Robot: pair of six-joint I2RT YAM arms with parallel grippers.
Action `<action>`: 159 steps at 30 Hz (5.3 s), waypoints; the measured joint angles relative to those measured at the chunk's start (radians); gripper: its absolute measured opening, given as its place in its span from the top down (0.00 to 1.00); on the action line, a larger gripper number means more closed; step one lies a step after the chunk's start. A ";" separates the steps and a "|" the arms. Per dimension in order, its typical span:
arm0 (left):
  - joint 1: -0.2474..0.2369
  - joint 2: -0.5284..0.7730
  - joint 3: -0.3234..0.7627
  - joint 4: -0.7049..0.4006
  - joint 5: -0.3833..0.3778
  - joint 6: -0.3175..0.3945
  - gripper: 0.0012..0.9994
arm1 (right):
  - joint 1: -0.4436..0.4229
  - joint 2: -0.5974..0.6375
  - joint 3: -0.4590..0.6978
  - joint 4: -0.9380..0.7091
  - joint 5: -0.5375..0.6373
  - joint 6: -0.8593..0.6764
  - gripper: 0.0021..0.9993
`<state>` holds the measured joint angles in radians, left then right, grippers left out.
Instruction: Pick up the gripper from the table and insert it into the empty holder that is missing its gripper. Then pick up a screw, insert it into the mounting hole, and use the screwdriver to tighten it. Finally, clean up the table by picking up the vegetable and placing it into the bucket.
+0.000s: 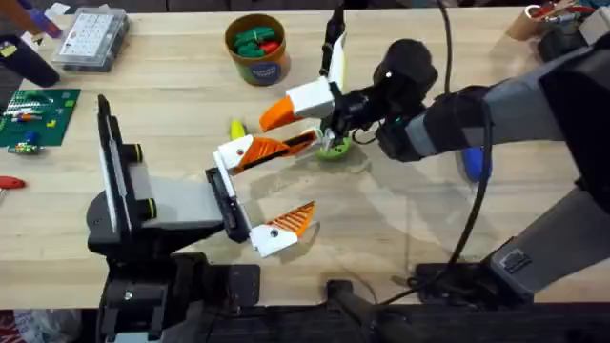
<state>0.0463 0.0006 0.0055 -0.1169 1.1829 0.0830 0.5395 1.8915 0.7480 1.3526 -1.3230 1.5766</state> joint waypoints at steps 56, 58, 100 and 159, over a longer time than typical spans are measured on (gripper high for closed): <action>0.000 0.000 0.000 0.001 -0.001 0.015 0.01 | -0.011 0.000 0.003 -0.033 -0.071 -0.025 0.99; 0.000 0.000 0.000 0.001 -0.001 0.015 0.01 | -0.011 0.000 0.003 -0.034 -0.067 -0.025 0.99; 0.003 0.000 0.000 0.000 -0.012 0.003 0.01 | 0.005 0.000 0.003 -0.084 -0.028 -0.037 1.00; -0.001 0.000 0.000 -0.003 0.011 0.007 0.01 | 0.010 0.000 0.003 -0.159 0.039 -0.027 0.00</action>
<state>0.0456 0.0006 0.0055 -0.1196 1.1942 0.0902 0.5493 1.8915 0.7513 1.1937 -1.2837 1.5500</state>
